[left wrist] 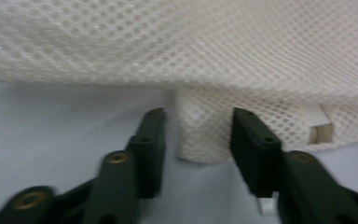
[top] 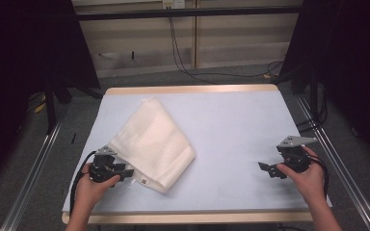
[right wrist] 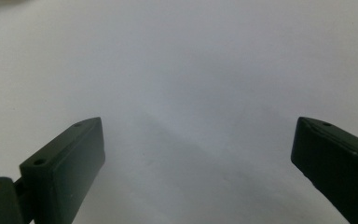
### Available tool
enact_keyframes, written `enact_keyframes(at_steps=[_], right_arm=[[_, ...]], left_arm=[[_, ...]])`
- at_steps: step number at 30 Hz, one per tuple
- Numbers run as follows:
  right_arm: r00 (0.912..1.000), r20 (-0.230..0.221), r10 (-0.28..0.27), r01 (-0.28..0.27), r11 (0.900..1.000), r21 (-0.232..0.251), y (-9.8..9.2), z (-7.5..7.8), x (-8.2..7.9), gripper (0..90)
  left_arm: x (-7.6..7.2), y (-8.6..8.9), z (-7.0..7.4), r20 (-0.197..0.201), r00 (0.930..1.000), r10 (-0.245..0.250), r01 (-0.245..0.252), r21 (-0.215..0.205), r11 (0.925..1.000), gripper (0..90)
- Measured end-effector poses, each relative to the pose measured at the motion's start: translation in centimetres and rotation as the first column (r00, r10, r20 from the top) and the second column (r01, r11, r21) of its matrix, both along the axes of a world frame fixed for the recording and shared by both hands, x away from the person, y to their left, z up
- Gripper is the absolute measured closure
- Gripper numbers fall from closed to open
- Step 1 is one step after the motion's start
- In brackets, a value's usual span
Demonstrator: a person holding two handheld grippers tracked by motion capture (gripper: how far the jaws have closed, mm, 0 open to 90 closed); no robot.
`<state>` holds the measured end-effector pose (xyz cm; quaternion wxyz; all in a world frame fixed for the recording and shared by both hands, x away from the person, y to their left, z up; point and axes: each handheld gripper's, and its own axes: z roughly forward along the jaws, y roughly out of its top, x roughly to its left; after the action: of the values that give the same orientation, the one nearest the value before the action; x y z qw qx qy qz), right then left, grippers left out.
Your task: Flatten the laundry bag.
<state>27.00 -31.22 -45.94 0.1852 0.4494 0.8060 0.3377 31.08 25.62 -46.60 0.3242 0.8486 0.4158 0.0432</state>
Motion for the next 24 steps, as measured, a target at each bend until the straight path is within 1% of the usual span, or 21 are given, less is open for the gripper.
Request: enact_keyframes(at_steps=[1,2,3,4,5,6,7,10,11,14,15,16,18,20,21,22,24], right_arm=[[0.9999,-0.01,-0.005,0.005,1.0,-0.004,0.0,-0.1,0.0,2.3],[0.9999,-0.01,-0.005,0.005,1.0,-0.004,0.0,-0.1,0.0,2.3],[1.0,-0.005,-0.001,0.001,1.0,-0.009,0.0,-0.1,0.0,2.3],[1.0,-0.007,0.001,-0.001,1.0,-0.01,0.0,-0.2,0.0,2.3],[1.0,-0.006,-0.004,0.004,1.0,-0.015,0.0,-0.2,0.0,2.3],[1.0,-0.006,-0.004,0.004,1.0,-0.015,0.0,-0.2,0.0,2.3],[1.0,-0.006,0.0,0.0,1.0,-0.015,0.0,-0.2,0.0,2.3],[0.9998,-0.018,0.002,-0.003,1.0,-0.019,0.0,-0.3,0.1,2.3],[0.9999,-0.016,0.002,-0.002,1.0,-0.017,0.1,-0.3,0.1,2.3],[0.9998,-0.019,0.01,-0.01,1.0,-0.014,0.1,-0.3,0.1,2.3],[0.9996,-0.021,0.017,-0.018,1.0,-0.019,0.1,-0.4,0.2,2.3],[0.9996,-0.021,0.017,-0.018,1.0,-0.019,0.1,-0.4,0.2,2.3],[0.9995,-0.027,0.015,-0.015,1.0,-0.016,0.1,-0.4,0.1,2.3],[0.9996,-0.022,0.016,-0.017,1.0,-0.017,0.1,-0.4,0.1,2.3],[0.9995,-0.026,0.017,-0.017,1.0,-0.016,0.1,-0.4,0.1,2.3],[0.9995,-0.029,0.016,-0.017,1.0,-0.015,0.2,-0.4,0.1,2.3],[0.9994,-0.032,0.013,-0.014,1.0,-0.015,0.2,-0.4,0.1,2.3]], left_arm=[[0.0,-0.3,0.1,-0.008,0.9999,0.015,-0.014,0.011,0.9998,66.4],[0.0,-0.3,0.1,-0.008,0.9999,0.015,-0.014,0.011,0.9998,70.5],[0.0,-0.5,0.1,-0.035,0.9993,0.017,-0.017,-0.001,0.9999,74.1],[0.0,-0.5,0.1,-0.042,0.9989,0.019,-0.019,-0.01,0.9998,76.2],[0.0,-0.5,0.1,-0.042,0.9989,0.019,-0.019,-0.01,0.9998,77.7],[0.0,-0.5,0.2,-0.045,0.9989,0.015,-0.015,-0.006,0.9999,77.7],[0.0,-0.6,0.4,-0.037,0.9992,0.017,-0.017,0.004,0.9999,79.1],[-0.1,-0.6,0.7,-0.037,0.999,0.025,-0.025,0.0,0.9997,80.2],[0.0,-0.4,1.0,-0.034,0.9992,0.021,-0.021,-0.013,0.9997,80.4],[0.0,-0.3,1.4,-0.023,0.9993,0.03,-0.03,-0.025,0.9992,80.7],[0.0,-0.2,1.8,-0.02,0.999,0.041,-0.042,-0.06,0.9973,80.7],[0.0,-0.2,1.8,-0.02,0.999,0.041,-0.042,-0.06,0.9973,80.8],[0.2,0.0,2.5,-0.01,0.9987,0.049,-0.05,-0.092,0.9945,81.1],[0.3,0.1,2.7,-0.006,0.9986,0.052,-0.053,-0.098,0.9938,81.4],[0.4,0.1,3.0,-0.004,0.9992,0.04,-0.04,-0.09,0.9952,81.4],[0.5,-0.1,3.1,0.001,0.9987,0.051,-0.051,-0.098,0.9939,81.5],[0.7,-0.2,3.3,0.001,0.9991,0.043,-0.042,-0.097,0.9944,81.7]])
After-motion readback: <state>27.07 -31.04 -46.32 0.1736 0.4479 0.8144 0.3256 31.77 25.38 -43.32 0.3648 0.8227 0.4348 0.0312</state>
